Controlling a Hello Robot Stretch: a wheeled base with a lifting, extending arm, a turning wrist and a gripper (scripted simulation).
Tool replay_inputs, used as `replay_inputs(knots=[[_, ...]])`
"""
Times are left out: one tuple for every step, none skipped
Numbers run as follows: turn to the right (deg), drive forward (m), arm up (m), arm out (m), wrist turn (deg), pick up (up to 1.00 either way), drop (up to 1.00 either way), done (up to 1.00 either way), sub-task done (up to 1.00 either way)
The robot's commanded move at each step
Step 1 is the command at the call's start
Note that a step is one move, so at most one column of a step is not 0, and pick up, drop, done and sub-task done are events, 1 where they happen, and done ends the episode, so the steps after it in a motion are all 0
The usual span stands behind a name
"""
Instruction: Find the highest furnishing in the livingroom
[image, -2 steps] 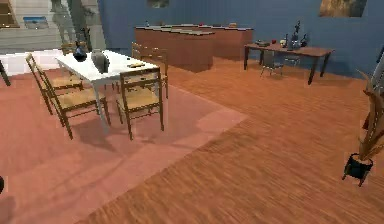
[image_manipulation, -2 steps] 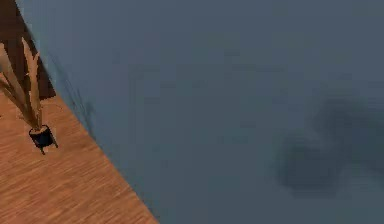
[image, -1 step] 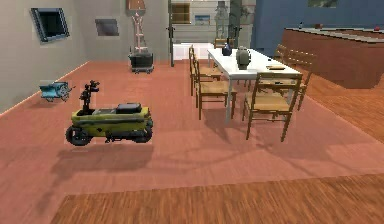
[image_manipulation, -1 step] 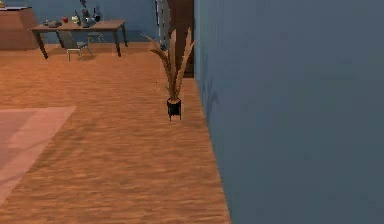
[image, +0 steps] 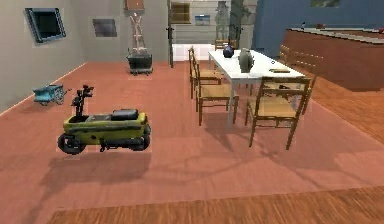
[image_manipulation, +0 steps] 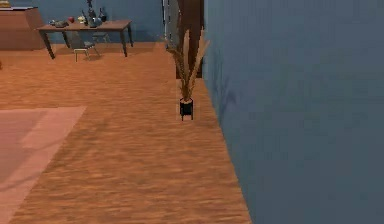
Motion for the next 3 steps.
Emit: replay_inputs(knots=[[15.0,0.00,0.00,0.00,0.0,0.00,0.00,0.00,0.00],[0.0,1.00,0.00,0.00,0.0,0.00,0.00,0.00,0.00],[15.0,0.00,0.00,0.00,0.0,0.00,0.00,0.00,0.00]])
